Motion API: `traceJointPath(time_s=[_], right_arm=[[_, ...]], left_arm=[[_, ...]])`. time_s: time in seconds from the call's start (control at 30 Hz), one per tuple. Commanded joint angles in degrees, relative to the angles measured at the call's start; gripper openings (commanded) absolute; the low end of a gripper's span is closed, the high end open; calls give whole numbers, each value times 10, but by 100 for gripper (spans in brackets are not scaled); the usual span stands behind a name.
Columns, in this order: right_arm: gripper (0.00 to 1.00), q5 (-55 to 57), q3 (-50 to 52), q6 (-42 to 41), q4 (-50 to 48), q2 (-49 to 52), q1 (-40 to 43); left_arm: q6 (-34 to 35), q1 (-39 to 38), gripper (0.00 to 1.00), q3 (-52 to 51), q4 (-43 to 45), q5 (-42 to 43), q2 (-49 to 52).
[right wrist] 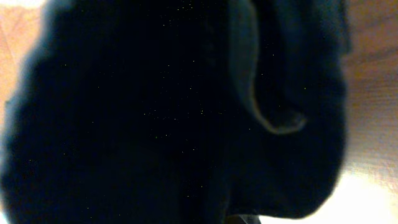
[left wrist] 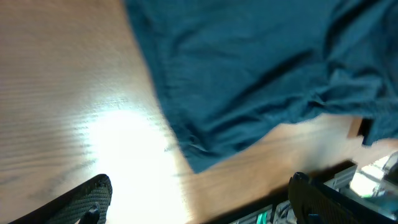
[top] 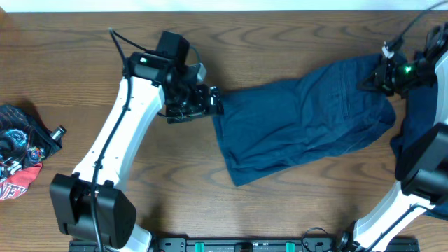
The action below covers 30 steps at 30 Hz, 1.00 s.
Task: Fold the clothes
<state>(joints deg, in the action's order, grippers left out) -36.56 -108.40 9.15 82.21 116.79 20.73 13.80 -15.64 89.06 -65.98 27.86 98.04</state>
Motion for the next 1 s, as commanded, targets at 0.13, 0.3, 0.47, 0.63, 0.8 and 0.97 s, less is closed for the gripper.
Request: traceJointPath(time_s=[0.13,0.3,0.47,0.63,0.8,0.97], right_arm=[[1,58,-52,-10,62,-33,-83],[1,105,-52,-54,63,-33,-145],[1,133,-52,-112,52,-33,-202],[1,132,-52,-151,48,-33,-245],[1,144,-52,-179,47,-33,-291],[1,158,-52,-211,40,-33,-344]], left_arm=[[17,87,92,0,4,-17,1],[17,145,92,0,3,-5,1],[16,184,92,0,3,55,1],[12,189,92,0,3,62,1],[12,191,92,0,21,58,1],[12,192,92,0,31,23,1]])
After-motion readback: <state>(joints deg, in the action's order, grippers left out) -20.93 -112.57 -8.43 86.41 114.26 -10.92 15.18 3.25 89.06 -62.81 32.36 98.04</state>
